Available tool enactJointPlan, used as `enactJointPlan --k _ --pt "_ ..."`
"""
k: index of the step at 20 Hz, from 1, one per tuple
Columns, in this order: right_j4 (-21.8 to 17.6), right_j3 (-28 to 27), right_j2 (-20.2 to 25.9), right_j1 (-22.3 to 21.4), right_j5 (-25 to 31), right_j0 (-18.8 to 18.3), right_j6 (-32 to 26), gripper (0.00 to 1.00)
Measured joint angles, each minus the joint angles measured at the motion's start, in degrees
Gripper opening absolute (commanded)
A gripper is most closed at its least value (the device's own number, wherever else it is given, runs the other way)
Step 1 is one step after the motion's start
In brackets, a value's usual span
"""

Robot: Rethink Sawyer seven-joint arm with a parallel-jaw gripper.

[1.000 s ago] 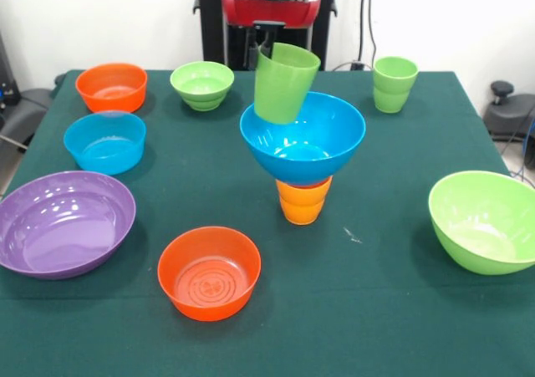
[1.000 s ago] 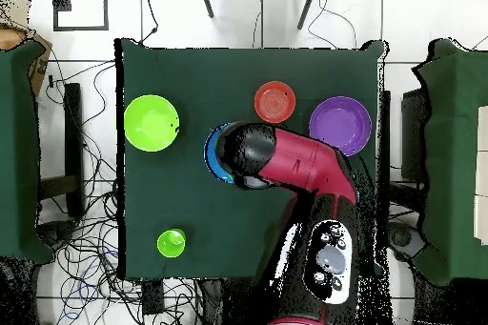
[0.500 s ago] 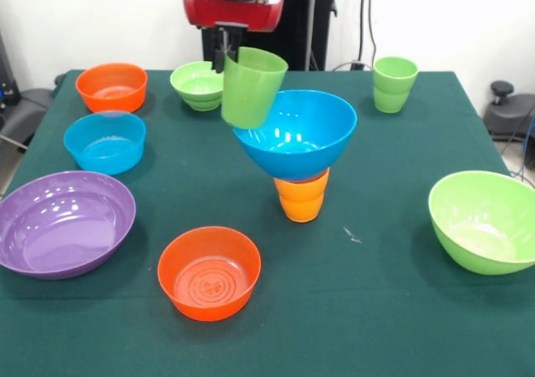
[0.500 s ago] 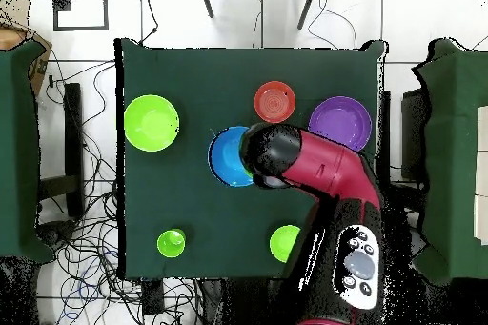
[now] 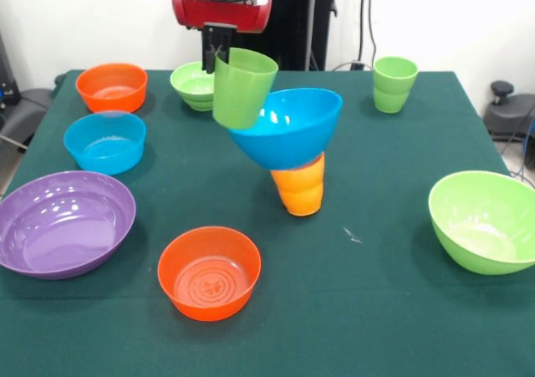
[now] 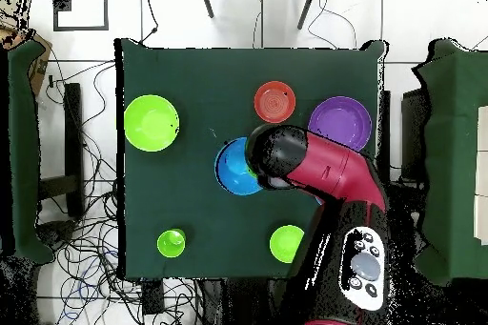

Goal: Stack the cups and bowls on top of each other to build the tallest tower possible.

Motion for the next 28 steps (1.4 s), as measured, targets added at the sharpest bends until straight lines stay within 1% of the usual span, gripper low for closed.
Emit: enactJointPlan --k 10,15,17,19,23,25,26,28 --pt "0.0 0.0 -0.6 0.0 0.0 1.5 0.0 0.00" --pt "-0.6 0.1 -0.6 -0.3 0.0 1.4 0.0 0.00" --pt "-1.2 0.2 -0.4 -0.8 0.0 0.7 0.0 0.00" --pt "-1.8 0.5 0.1 -1.7 0.0 -0.8 0.0 0.00" --pt "-3.6 0.8 1.6 -4.4 0.0 -7.0 0.0 0.00" --pt "-4.1 0.8 1.9 -4.9 0.0 -9.0 0.0 0.00" --pt "-4.8 0.8 2.3 -5.5 0.0 -11.7 0.0 0.00" --pt "-5.2 0.8 2.8 -5.9 0.0 -13.7 0.0 0.00"
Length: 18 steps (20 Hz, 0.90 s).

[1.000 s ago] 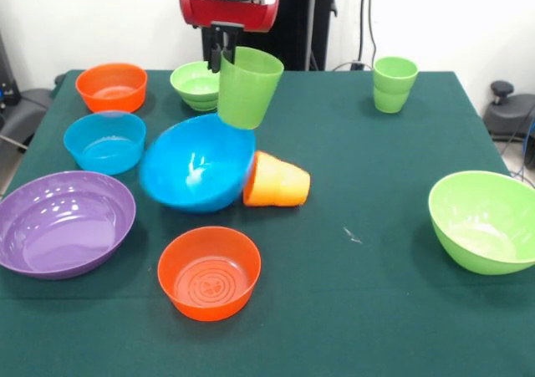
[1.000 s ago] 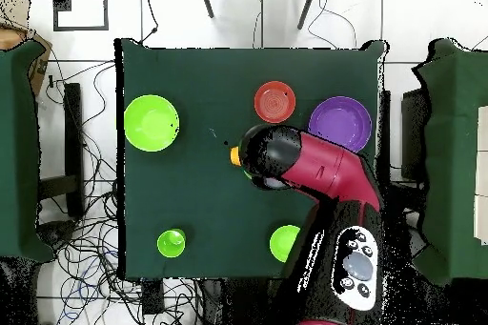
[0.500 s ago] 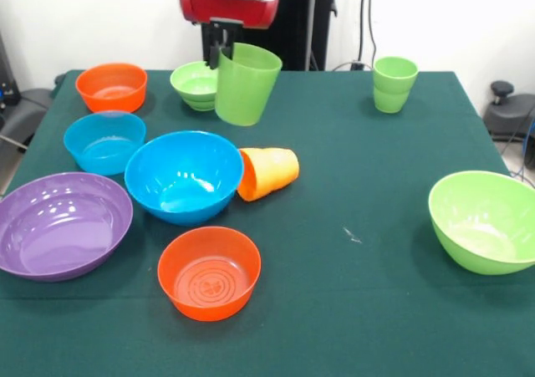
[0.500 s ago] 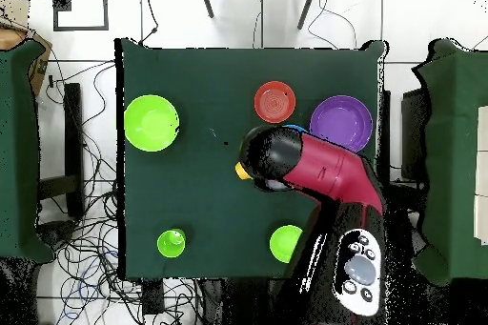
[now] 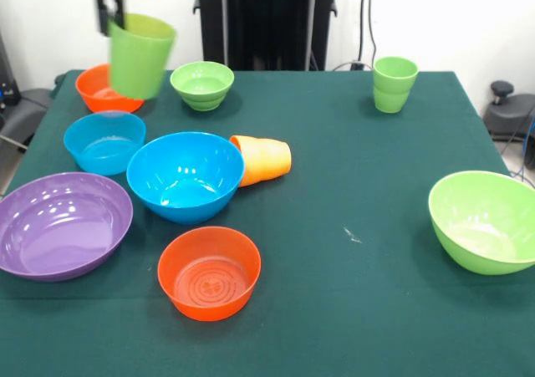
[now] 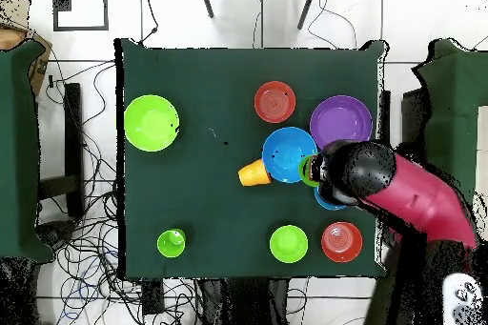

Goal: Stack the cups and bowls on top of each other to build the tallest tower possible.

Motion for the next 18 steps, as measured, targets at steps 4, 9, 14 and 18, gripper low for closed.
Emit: enactJointPlan --k 4,9,14,18 --pt "-1.1 0.0 1.5 -0.8 0.1 -4.2 0.0 0.00" --pt "-1.5 0.0 3.4 -1.4 0.7 -6.7 0.0 0.00" --pt "-1.8 0.0 6.1 -2.1 1.7 -8.9 0.0 0.00" --pt "-1.8 0.0 8.1 -3.0 2.0 -10.4 0.0 0.00"
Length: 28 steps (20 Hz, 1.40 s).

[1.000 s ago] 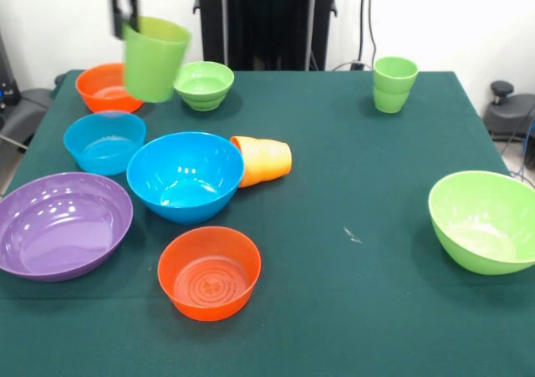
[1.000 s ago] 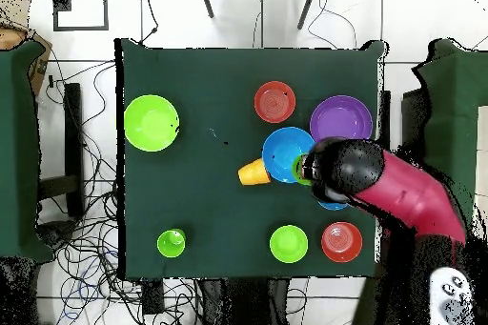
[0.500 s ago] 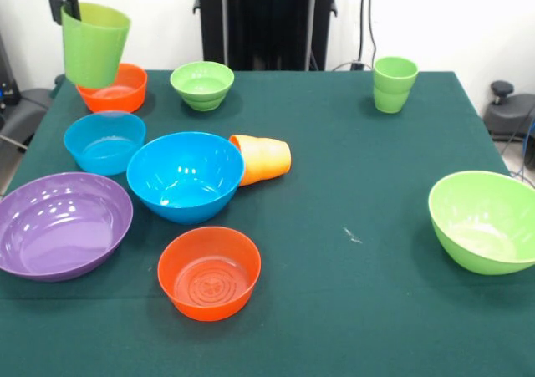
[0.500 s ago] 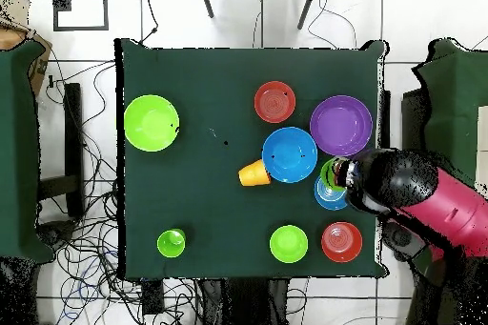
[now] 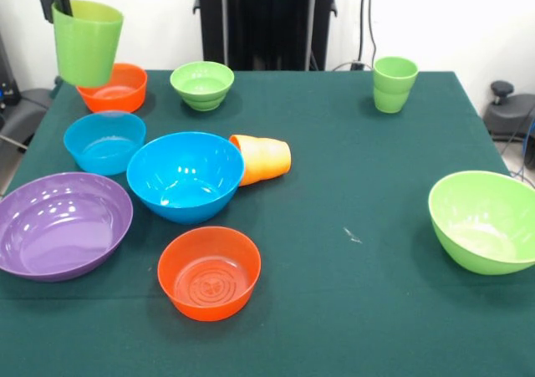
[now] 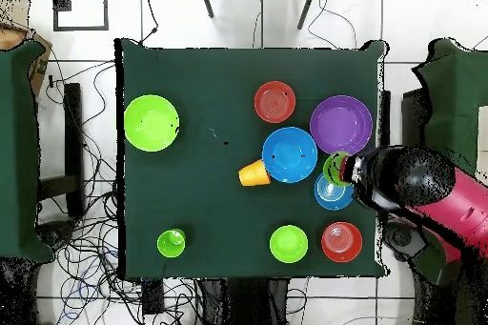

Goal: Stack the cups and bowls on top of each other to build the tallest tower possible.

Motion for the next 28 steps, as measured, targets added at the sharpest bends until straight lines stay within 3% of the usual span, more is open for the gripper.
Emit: enactJointPlan --k 17,28 --pt "-1.6 0.2 4.7 -1.9 0.0 -1.9 0.0 0.00" --pt "-1.6 4.6 8.3 -2.0 0.0 -4.0 0.0 0.00"
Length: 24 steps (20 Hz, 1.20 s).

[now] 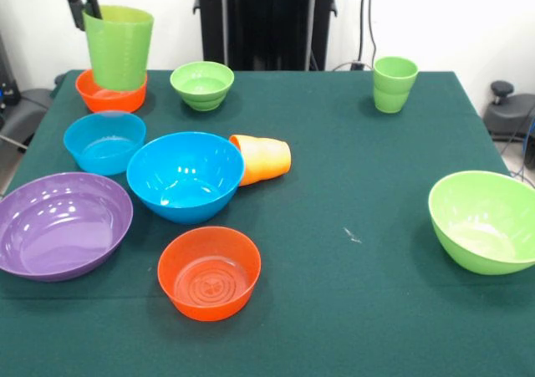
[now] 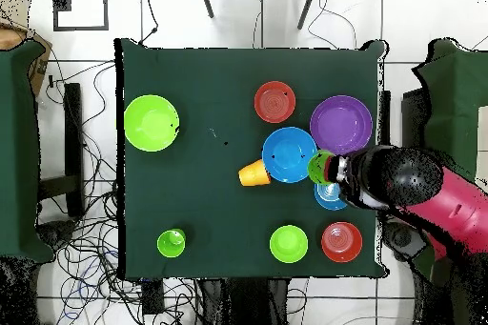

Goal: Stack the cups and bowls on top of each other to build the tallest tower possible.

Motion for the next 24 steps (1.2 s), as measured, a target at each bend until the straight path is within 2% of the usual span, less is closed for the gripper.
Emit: enactJointPlan --k 5,14,24 --pt "-0.1 2.3 0.9 0.0 -0.6 -0.2 0.0 0.00" --pt "-0.2 6.2 2.9 0.6 -6.5 -0.4 0.0 0.00" --pt "-3.6 7.7 3.1 2.2 -13.1 -0.4 0.0 0.00"
